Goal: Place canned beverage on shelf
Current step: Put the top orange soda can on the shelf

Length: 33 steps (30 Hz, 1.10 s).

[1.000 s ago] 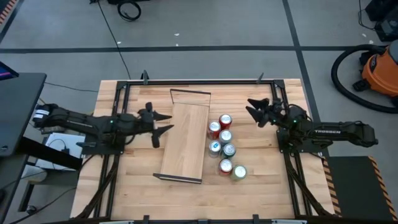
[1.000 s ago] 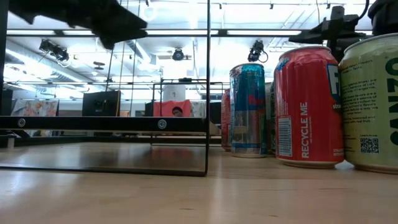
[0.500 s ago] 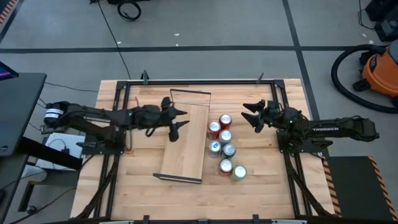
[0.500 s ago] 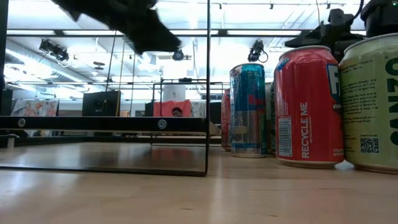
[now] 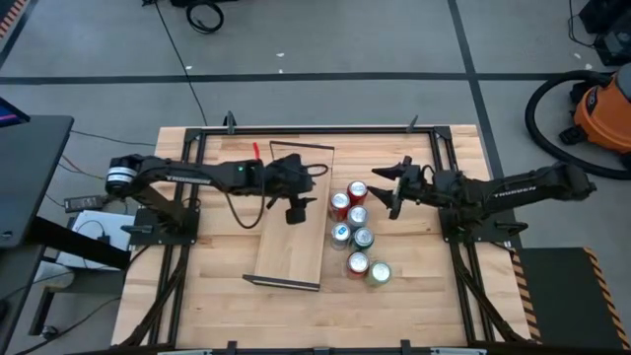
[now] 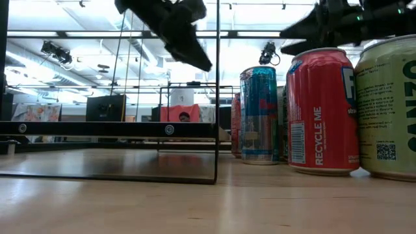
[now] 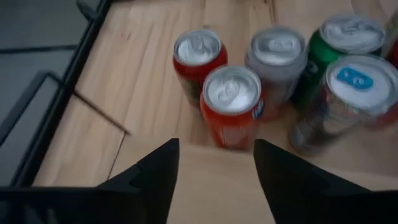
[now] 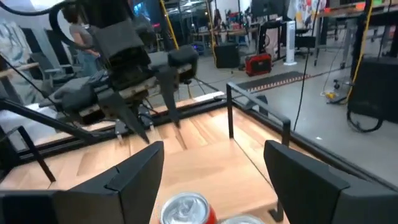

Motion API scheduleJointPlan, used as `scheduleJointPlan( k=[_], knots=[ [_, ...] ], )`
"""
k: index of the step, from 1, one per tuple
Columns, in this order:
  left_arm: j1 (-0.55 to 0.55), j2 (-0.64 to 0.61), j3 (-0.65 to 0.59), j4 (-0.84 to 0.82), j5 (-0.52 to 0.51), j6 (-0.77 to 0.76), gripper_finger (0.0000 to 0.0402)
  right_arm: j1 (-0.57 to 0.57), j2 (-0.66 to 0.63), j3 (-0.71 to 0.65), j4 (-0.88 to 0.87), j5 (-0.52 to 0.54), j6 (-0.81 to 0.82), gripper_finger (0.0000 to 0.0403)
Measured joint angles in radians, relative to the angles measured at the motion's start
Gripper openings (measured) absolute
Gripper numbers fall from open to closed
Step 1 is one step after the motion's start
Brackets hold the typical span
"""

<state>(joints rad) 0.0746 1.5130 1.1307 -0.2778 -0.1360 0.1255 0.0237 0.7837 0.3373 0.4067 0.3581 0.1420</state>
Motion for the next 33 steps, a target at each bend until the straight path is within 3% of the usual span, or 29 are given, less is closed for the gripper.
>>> scheduleJointPlan(
  k=[6, 9, 15, 22, 33],
  knots=[
    [0.000, 0.059, 0.037, 0.036, 0.001, 0.069, 0.0286, 0.091, 0.025, 0.086, -0.185, 0.161, -0.006, 0.0287],
    [0.002, 0.097, 0.072, 0.032, 0.002, 0.085, 0.0303, 0.123, 0.038, 0.108, -0.241, 0.173, -0.005, 0.0287],
    [0.007, 0.187, 0.173, 0.010, 0.009, 0.083, 0.0307, 0.155, 0.024, 0.111, -0.337, 0.166, -0.007, 0.0309],
    [0.024, 0.282, 0.272, -0.045, 0.107, 0.047, 0.0307, 0.161, -0.011, 0.110, -0.476, 0.170, 0.048, 0.0338],
    [0.051, 0.400, 0.354, -0.036, 0.125, 0.015, 0.0313, 0.171, 0.018, 0.111, -0.468, 0.173, 0.013, 0.0343]
  ],
)
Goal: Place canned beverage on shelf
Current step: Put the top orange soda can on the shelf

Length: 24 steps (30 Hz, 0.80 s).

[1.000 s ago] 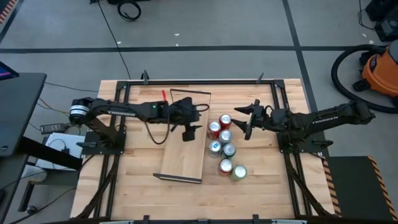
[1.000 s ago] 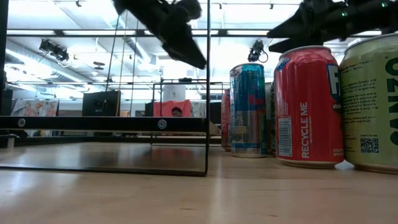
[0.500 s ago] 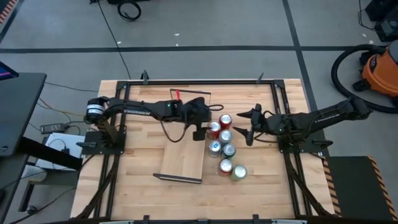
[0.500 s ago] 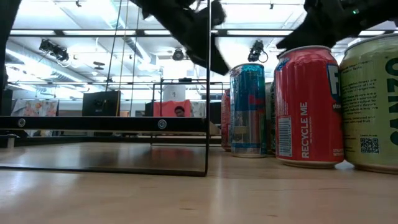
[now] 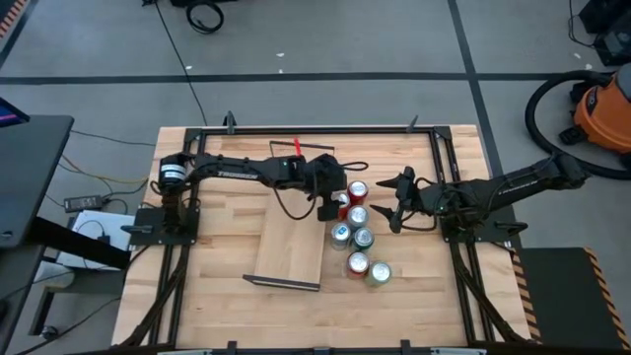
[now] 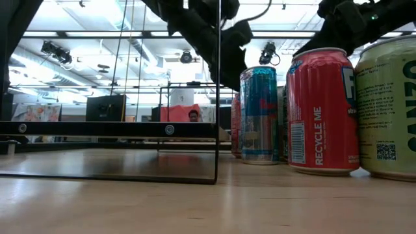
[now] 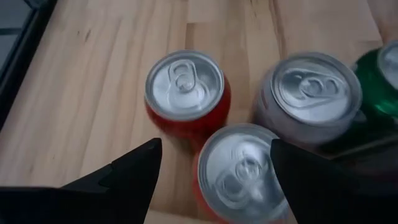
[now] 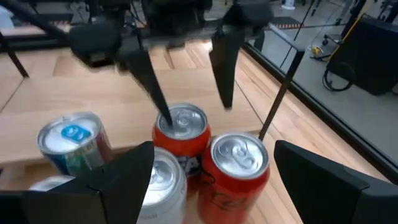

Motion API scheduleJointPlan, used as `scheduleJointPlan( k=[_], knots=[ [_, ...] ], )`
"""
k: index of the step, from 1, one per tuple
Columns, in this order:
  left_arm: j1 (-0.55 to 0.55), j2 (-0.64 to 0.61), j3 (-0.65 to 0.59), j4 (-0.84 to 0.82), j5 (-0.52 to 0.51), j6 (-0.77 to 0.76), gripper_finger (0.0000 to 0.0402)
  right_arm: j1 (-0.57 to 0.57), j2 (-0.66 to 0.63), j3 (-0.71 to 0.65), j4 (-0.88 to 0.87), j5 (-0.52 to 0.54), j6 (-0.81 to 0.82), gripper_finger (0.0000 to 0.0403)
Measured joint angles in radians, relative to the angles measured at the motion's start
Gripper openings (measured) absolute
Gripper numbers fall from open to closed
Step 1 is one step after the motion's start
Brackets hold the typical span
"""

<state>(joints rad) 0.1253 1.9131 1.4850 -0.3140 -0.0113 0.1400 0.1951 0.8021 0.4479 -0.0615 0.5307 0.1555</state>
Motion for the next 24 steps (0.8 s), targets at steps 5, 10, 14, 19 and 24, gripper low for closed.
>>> scheduleJointPlan(
  k=[5, 10, 14, 19, 24],
  knots=[
    [0.000, 0.007, 0.001, -0.003, 0.008, -0.013, 0.0313, 0.000, 0.001, -0.001, -0.007, 0.000, 0.000, 0.0343],
    [0.004, 0.006, 0.001, -0.023, 0.060, -0.019, 0.0313, 0.000, 0.005, -0.001, 0.000, 0.001, 0.001, 0.0343],
    [0.009, 0.006, 0.001, -0.026, 0.086, -0.027, 0.0313, 0.000, 0.005, -0.001, 0.002, 0.000, 0.006, 0.0343],
    [0.012, -0.004, 0.001, -0.018, 0.088, -0.026, 0.0313, 0.000, 0.005, -0.001, 0.001, 0.000, 0.009, 0.0343],
    [0.013, -0.012, 0.001, -0.020, 0.089, -0.024, 0.0313, 0.000, 0.005, -0.001, 0.001, 0.000, 0.009, 0.0343]
  ],
)
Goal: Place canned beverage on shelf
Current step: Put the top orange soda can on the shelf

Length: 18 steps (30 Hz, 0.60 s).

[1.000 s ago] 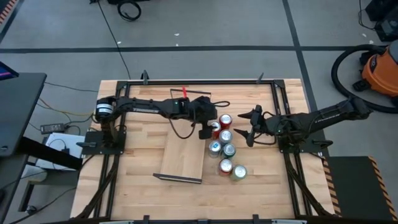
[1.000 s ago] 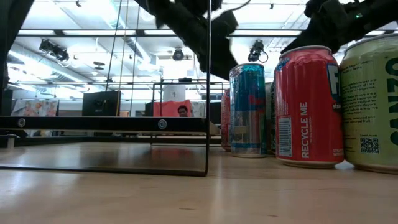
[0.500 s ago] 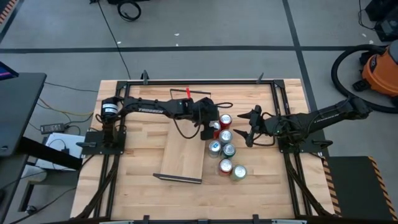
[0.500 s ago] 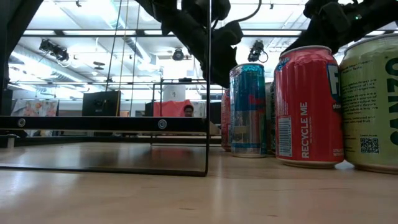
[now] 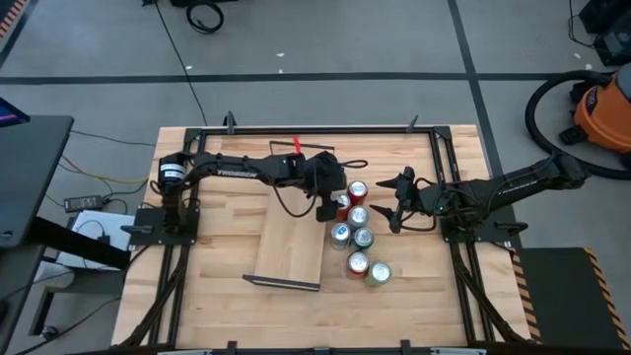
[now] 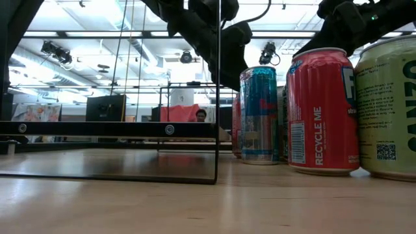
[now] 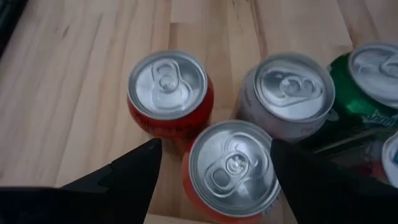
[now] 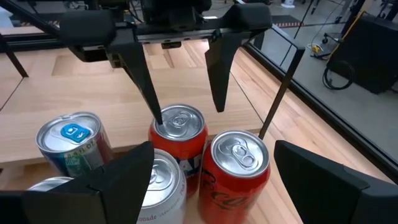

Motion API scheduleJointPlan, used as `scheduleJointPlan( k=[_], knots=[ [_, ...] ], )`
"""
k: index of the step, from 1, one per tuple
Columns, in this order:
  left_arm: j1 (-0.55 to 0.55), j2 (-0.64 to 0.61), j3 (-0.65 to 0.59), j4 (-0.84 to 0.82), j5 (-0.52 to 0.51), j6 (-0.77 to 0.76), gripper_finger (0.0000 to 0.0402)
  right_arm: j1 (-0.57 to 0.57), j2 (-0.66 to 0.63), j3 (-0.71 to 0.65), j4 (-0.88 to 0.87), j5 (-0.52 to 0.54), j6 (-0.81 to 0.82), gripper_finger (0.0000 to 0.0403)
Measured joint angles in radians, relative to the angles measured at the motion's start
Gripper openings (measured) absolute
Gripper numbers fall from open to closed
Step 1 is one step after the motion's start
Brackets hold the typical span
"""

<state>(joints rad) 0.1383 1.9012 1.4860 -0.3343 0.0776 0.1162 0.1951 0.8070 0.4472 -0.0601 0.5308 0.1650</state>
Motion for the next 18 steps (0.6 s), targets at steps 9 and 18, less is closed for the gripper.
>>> scheduleJointPlan(
  k=[9, 18],
  knots=[
    [-0.002, -0.012, 0.000, -0.043, 0.077, 0.003, 0.0313, 0.000, 0.000, 0.000, 0.009, 0.000, 0.000, 0.0343],
    [-0.010, 0.018, -0.002, -0.037, 0.021, 0.057, 0.0314, 0.000, 0.006, 0.000, 0.019, -0.007, 0.008, 0.0343]
  ],
)
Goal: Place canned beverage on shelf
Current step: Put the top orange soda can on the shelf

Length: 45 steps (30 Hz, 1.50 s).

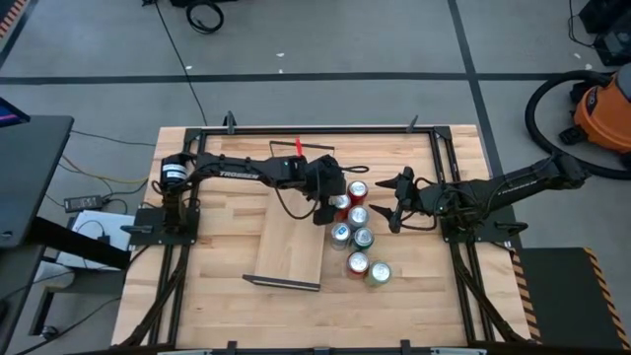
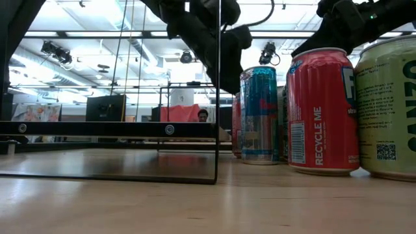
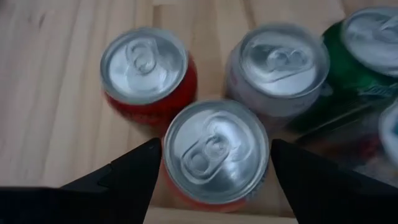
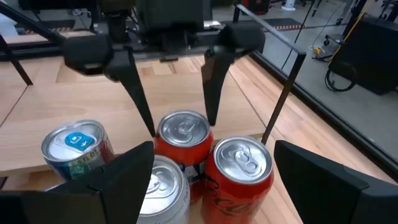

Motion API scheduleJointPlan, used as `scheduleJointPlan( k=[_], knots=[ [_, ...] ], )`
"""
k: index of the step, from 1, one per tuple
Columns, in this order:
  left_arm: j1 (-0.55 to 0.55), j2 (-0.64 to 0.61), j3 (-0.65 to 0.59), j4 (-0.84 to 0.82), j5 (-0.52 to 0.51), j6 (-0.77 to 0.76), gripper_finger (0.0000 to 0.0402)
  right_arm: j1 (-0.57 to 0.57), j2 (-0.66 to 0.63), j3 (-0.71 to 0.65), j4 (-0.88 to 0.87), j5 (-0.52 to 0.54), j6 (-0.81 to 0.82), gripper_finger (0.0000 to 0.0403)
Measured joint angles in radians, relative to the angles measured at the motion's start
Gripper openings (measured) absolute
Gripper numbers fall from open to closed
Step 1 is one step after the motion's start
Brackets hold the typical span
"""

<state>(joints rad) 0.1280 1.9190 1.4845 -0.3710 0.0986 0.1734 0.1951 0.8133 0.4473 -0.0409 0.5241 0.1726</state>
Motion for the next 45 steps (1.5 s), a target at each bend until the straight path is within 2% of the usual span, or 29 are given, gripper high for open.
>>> scheduleJointPlan(
  k=[4, 13, 21, 30, 37, 45],
  knots=[
    [-0.010, 0.000, 0.000, -0.003, -0.035, 0.001, 0.0314, 0.000, 0.012, 0.000, 0.000, -0.002, 0.000, 0.0343],
    [-0.010, 0.025, 0.005, 0.003, -0.040, -0.013, 0.0314, 0.000, 0.047, 0.000, 0.041, -0.020, -0.003, 0.0343],
    [-0.007, 0.036, 0.005, 0.015, -0.039, 0.050, 0.0314, 0.000, 0.053, 0.000, 0.052, -0.020, -0.012, 0.0343],
    [-0.008, 0.033, 0.004, 0.017, -0.038, 0.067, 0.0274, 0.000, 0.052, 0.000, 0.052, -0.020, -0.019, 0.0343],
    [-0.008, 0.028, 0.002, 0.011, -0.039, 0.074, 0.0272, 0.000, 0.052, 0.000, 0.053, -0.020, -0.026, 0.0343],
    [-0.008, 0.019, 0.057, -0.115, -0.048, 0.083, 0.0272, 0.000, 0.052, 0.000, 0.052, -0.020, -0.019, 0.0343]
  ],
)
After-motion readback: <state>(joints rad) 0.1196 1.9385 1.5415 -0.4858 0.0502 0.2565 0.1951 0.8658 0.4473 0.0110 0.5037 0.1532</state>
